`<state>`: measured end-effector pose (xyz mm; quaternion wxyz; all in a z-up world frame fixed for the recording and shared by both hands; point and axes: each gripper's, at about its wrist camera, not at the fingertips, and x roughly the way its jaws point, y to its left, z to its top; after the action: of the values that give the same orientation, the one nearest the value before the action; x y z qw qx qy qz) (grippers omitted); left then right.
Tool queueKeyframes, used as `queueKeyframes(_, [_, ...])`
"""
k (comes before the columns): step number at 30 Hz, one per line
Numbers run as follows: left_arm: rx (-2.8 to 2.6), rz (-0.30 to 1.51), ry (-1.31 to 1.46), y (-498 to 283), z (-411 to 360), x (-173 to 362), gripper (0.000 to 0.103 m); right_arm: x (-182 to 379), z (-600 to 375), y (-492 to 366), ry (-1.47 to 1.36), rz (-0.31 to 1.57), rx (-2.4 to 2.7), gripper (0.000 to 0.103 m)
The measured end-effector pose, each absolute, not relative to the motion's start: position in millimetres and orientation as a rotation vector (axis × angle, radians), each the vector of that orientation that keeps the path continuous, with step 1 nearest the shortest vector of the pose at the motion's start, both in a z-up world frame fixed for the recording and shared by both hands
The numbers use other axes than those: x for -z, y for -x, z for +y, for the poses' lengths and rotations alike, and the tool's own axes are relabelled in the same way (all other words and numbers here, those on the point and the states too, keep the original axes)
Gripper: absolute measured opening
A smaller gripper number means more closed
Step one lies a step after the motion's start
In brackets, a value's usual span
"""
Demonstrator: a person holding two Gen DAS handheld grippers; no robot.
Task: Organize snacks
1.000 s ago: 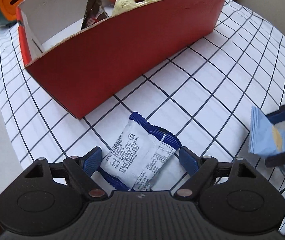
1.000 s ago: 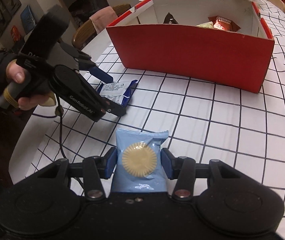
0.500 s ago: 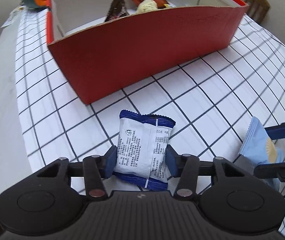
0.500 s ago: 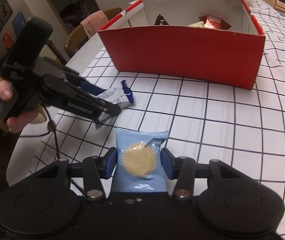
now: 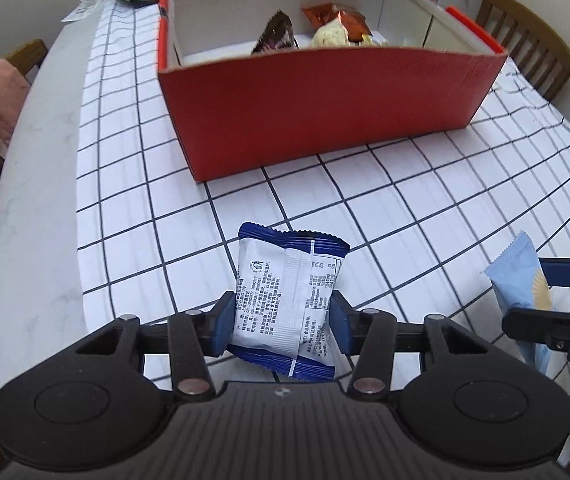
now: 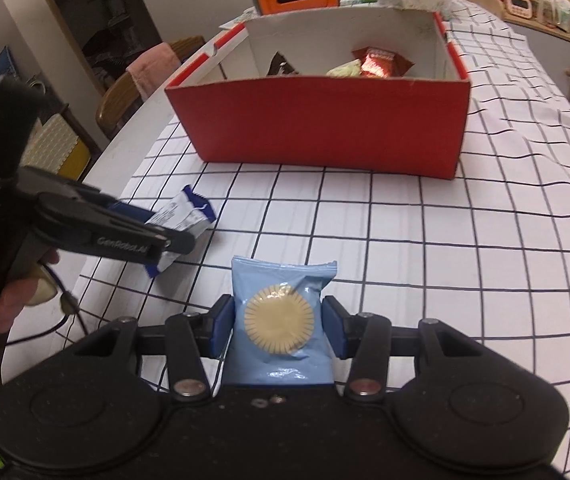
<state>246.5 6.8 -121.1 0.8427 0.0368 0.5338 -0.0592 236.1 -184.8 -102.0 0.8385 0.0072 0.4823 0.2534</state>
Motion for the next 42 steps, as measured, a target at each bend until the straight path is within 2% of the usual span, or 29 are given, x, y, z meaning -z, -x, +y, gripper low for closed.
queueKeyframes(16, [0.07, 0.963, -0.051, -229, 5, 48, 0.048, 45, -187, -248, -0.008, 0.872, -0.526, 0.047])
queueKeyframes(20, [0.078, 0.932, -0.048, -234, 6, 34, 0.045, 32, -184, -256, 0.012, 0.833, -0.541, 0.047])
queueKeyframes(29, [0.074, 1.064, 0.003, -239, 29, 66, 0.045, 36, -187, -261, -0.027, 0.844, -0.562, 0.047])
queueKeyframes(31, [0.092, 1.106, 0.024, -235, 28, 76, 0.049, 43, -188, -257, -0.046, 0.864, -0.562, 0.047])
queueKeyframes(33, [0.089, 1.145, 0.019, -230, 22, 88, 0.066, 48, -190, -253, -0.064, 0.882, -0.562, 0.047])
queueKeyframes(38, [0.106, 1.243, 0.036, -219, 3, 117, 0.073, 62, -199, -247, -0.079, 0.929, -0.546, 0.047])
queueKeyframes(42, [0.065, 1.299, 0.049, -217, -5, 136, 0.073, 70, -204, -243, -0.088, 0.954, -0.528, 0.047])
